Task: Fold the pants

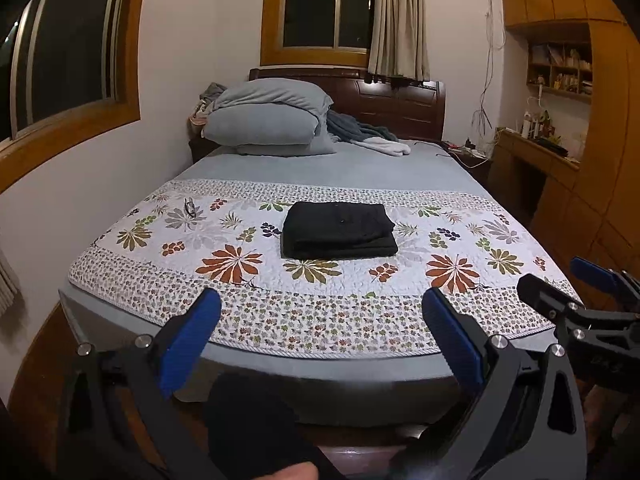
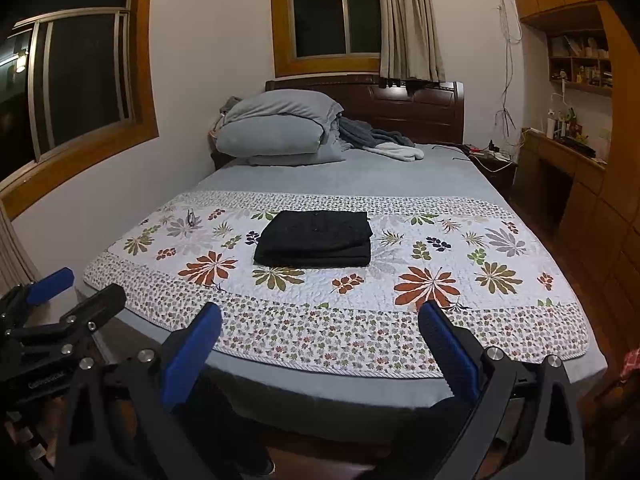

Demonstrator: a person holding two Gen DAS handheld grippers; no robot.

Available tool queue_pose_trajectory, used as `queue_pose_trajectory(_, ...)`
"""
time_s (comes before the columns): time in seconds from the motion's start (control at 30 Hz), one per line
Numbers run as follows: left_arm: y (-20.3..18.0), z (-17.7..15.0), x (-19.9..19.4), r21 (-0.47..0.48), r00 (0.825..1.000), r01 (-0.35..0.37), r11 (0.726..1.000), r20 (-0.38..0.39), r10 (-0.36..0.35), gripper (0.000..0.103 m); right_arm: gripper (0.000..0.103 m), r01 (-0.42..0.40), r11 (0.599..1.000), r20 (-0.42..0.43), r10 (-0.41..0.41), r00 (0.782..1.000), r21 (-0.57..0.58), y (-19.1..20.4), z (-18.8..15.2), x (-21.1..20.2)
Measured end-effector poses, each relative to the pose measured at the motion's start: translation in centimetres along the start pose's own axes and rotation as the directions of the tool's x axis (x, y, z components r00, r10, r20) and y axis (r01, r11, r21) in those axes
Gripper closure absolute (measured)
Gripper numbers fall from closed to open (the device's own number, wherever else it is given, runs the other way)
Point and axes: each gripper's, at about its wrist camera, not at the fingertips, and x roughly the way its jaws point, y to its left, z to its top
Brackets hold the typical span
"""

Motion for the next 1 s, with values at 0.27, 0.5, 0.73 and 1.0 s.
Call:
queue_pose_trajectory(0.27, -0.2, 0.1, 2.4, 0.004, 0.999, -0.012, 1.000, -0.029, 0.012, 0.003, 0.004, 0.007, 1.000, -0.018, -0.007, 1.000, 0.007, -0.5, -0.1, 2.1)
queue_pose_trajectory(0.5, -0.6, 0.0, 3.4, 0.016, 0.999, -0.022, 1.000, -0.041, 0.023, 0.003, 0.004, 0.004, 1.000, -0.022, -0.003, 1.000, 0.012, -0.7, 0.1, 3.0)
queue_pose_trajectory(0.73, -0.7, -0.1, 3.4, 0.023, 0.999, -0.030, 0.999, -0.042, 0.031, 0.003, 0.004, 0.007, 1.000, -0.024, -0.007, 1.000, 0.013, -0.7, 0.0, 3.1)
queue_pose_trajectory(1.0, -1.0, -0.1, 3.2, 0.029, 0.999, -0.039, 0.999, -0.033, 0.040, 0.003, 0.004, 0.012, 1.000, -0.025, -0.011, 1.000, 0.018, -1.2, -0.1, 3.1)
